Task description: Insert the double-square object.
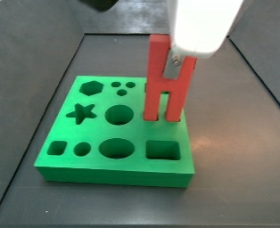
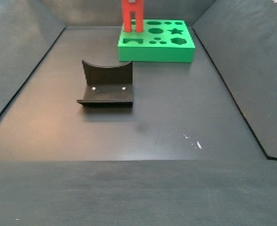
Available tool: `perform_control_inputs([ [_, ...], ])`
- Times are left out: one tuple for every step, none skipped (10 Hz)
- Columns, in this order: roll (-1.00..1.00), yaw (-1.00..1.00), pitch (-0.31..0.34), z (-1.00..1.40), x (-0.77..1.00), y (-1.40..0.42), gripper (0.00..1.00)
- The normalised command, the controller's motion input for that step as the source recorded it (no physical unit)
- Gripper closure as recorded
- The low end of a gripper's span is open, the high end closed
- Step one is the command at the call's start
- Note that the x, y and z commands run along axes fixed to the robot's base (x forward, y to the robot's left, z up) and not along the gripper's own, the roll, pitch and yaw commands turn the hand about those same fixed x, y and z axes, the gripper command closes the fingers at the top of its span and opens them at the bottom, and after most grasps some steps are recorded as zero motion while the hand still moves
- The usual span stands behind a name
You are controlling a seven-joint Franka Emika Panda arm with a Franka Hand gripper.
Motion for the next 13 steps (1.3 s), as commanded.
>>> perform_control_inputs([
  [0.00,0.12,-0.131,-0.16,-0.26,0.00,1.00],
  [0.00,0.11,-0.089,-0.22,-0.11,0.00,1.00],
  [0.02,0.11,-0.086,-0.27,0.00,0.00,1.00],
  [0.00,0.10,-0.091,-0.23,0.00,0.00,1.00],
  [0.01,0.13,-0.091,-0.21,0.00,0.07,1.00],
  [0.00,0.13,-0.076,-0.19,0.00,0.11,1.00],
  [0.00,0.11,-0.034,-0.16,0.00,0.12,1.00],
  [0.01,0.11,-0.027,-0.16,0.00,0.12,1.00],
  [0.00,0.09,-0.019,-0.18,0.00,0.12,1.00],
  [0.01,0.09,0.000,-0.19,0.00,0.14,1.00],
  [0.02,0.10,0.000,-0.20,0.01,0.15,1.00],
  [0.00,0.05,-0.004,-0.20,0.00,0.03,1.00],
  [-0.01,0.00,0.000,0.00,0.00,0.00,1.00],
])
